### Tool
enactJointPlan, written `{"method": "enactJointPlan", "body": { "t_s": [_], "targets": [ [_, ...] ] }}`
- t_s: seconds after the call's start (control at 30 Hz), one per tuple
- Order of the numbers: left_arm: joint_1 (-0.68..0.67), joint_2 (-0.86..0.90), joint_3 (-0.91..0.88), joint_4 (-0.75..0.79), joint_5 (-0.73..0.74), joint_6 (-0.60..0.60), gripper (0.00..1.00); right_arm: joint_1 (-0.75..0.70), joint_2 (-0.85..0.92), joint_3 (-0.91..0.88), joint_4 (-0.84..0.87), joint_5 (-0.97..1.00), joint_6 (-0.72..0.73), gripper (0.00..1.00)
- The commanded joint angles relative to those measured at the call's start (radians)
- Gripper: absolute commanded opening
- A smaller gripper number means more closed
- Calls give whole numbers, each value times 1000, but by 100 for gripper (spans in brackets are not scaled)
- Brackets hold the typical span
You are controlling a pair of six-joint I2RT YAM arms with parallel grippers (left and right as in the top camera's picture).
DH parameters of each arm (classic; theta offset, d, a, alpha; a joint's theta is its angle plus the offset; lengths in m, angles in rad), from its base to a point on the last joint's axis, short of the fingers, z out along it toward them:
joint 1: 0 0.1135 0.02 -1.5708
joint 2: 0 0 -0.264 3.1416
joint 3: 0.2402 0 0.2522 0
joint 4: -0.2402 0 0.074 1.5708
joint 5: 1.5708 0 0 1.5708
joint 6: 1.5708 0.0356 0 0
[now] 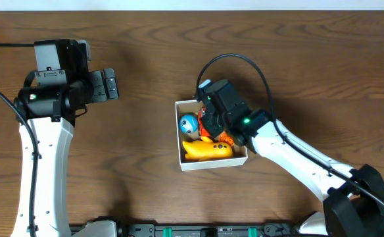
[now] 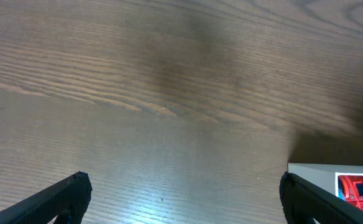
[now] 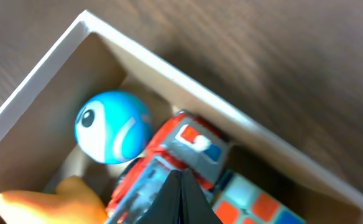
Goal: Pack container
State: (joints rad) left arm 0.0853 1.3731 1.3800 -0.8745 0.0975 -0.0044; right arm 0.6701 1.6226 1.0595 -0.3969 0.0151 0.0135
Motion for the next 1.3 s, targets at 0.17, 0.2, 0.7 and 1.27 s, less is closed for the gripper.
{"method": "enactJointPlan", "body": {
  "t_s": [0.17,0.2,0.7,1.27],
  "targets": [
    [5,7,-3,-3,-1,-16,98,18,8,16,-69,-38,19,1],
    [5,7,-3,-3,-1,-16,98,18,8,16,-82,-42,20,1],
    [5,7,-3,-3,-1,-16,98,13,4,61,-34,124,34,20],
    [-111,4,-76,-9,-48,131,98,-511,-124,225,-289,186,260,59]
  ]
}}
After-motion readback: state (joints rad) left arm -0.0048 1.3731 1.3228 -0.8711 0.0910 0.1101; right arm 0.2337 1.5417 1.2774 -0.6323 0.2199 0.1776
